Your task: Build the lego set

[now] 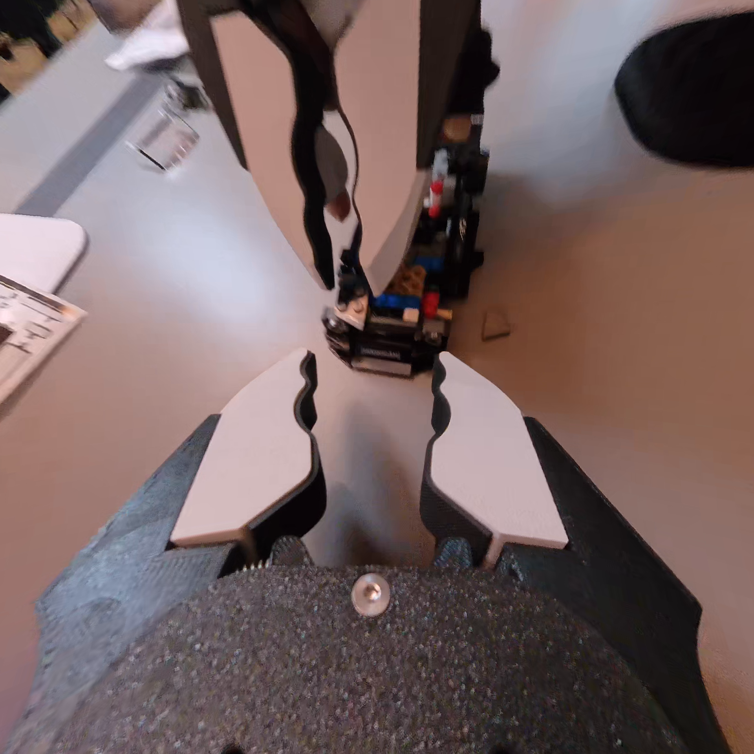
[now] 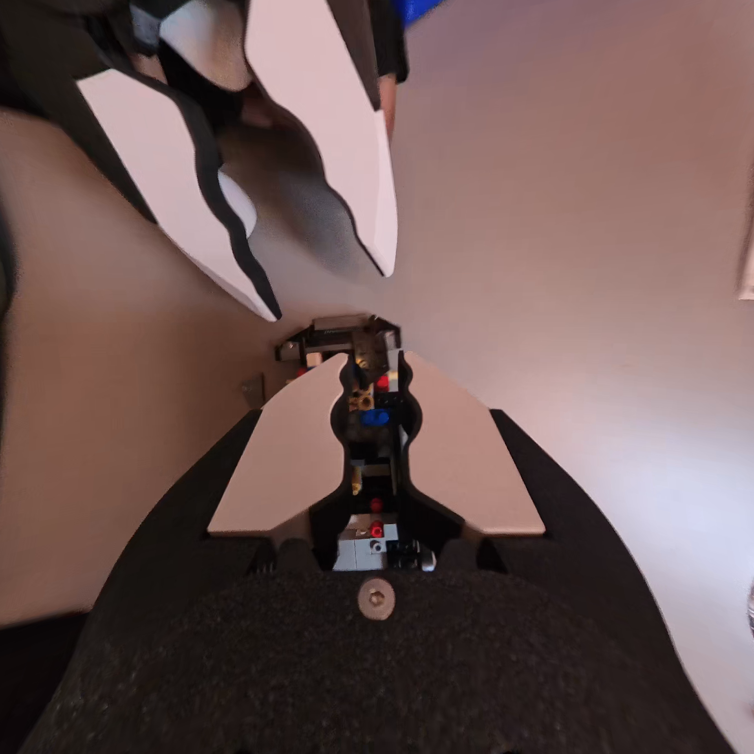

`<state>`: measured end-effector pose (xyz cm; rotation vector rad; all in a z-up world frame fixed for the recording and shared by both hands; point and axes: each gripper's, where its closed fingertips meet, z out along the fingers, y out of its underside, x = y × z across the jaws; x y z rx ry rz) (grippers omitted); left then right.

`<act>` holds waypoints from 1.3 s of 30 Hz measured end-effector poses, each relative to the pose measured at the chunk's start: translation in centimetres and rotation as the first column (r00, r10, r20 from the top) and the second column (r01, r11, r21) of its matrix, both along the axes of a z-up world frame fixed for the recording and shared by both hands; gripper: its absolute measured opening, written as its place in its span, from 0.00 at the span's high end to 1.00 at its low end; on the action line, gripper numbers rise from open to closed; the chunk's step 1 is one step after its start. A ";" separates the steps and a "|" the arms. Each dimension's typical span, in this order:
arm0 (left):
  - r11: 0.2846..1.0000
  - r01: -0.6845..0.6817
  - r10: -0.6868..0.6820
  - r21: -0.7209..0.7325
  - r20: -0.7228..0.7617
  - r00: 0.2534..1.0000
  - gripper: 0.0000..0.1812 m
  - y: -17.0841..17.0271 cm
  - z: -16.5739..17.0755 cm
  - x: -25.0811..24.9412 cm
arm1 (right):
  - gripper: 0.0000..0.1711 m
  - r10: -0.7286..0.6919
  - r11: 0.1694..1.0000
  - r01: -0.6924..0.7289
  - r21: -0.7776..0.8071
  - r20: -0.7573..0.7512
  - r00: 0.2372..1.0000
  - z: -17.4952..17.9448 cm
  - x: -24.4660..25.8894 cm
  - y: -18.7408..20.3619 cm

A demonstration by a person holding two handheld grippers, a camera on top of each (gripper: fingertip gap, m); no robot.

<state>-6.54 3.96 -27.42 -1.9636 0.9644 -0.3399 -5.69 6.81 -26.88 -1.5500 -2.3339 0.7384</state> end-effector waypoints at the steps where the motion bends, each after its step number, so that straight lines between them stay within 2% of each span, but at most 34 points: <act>1: 0.999 -0.018 0.017 0.034 0.042 0.999 0.72 0.3 1.2 -0.1 | 0.88 -0.033 0.999 0.033 0.001 -0.058 0.998 0.8 -0.5 0.4; 3: 0.990 -0.075 0.057 0.116 0.151 0.987 0.73 0.9 4.1 -0.7 | 0.87 -0.121 0.992 0.123 -0.005 -0.211 0.970 3.4 -2.1 1.9; 6: 0.955 -0.197 0.118 0.223 0.326 0.938 0.77 1.5 8.7 -2.5 | 0.84 -0.265 0.959 0.283 -0.026 -0.435 0.860 8.2 -5.0 5.2; 10: 0.894 -0.351 0.184 0.280 0.485 0.855 0.78 1.6 13.0 -5.4 | 0.81 -0.310 0.903 0.428 0.043 -0.625 0.716 12.8 -9.4 10.0; 15: 0.781 -0.533 0.362 0.325 0.461 0.810 0.77 2.0 18.7 -12.0 | 0.80 -0.302 0.844 0.522 0.128 -0.690 0.658 15.5 -15.2 15.3; 18: 0.722 -0.618 0.481 0.312 0.416 0.772 0.76 3.2 21.4 -17.6 | 0.80 -0.316 0.824 0.558 0.094 -0.742 0.592 17.6 -18.4 15.9; 20: 0.682 -0.664 0.520 0.306 0.435 0.735 0.77 4.6 22.9 -21.2 | 0.75 -0.308 0.795 0.598 0.101 -0.781 0.543 19.0 -20.6 15.6; 23: 0.635 -0.718 0.580 0.286 0.438 0.687 0.75 7.5 23.4 -25.7 | 0.62 -0.267 0.703 0.691 0.167 -0.838 0.475 20.9 -22.9 15.7; 25: 0.622 -0.743 0.648 0.247 0.370 0.665 0.70 9.8 22.0 -28.0 | 0.60 -0.257 0.674 0.718 0.174 -0.855 0.450 21.3 -23.6 15.7; 27: 0.623 -0.752 0.682 0.214 0.321 0.657 0.69 11.4 20.5 -29.1 | 0.60 -0.274 0.685 0.713 0.150 -0.854 0.442 21.1 -23.6 15.3; 30: 0.614 -0.748 0.676 0.252 0.322 0.663 0.77 11.9 20.4 -29.2 | 0.62 -0.283 0.687 0.713 0.142 -0.851 0.442 20.5 -22.1 15.7; 35: 0.647 -0.700 0.604 0.302 0.357 0.712 1.00 11.5 21.5 -27.0 | 0.64 -0.331 0.711 0.699 0.077 -0.841 0.429 19.9 -18.9 16.3; 39: 0.677 -0.644 0.547 0.356 0.343 0.764 1.00 11.5 22.1 -24.1 | 0.66 -0.359 0.787 0.614 -0.056 -0.852 0.382 21.4 -17.1 14.4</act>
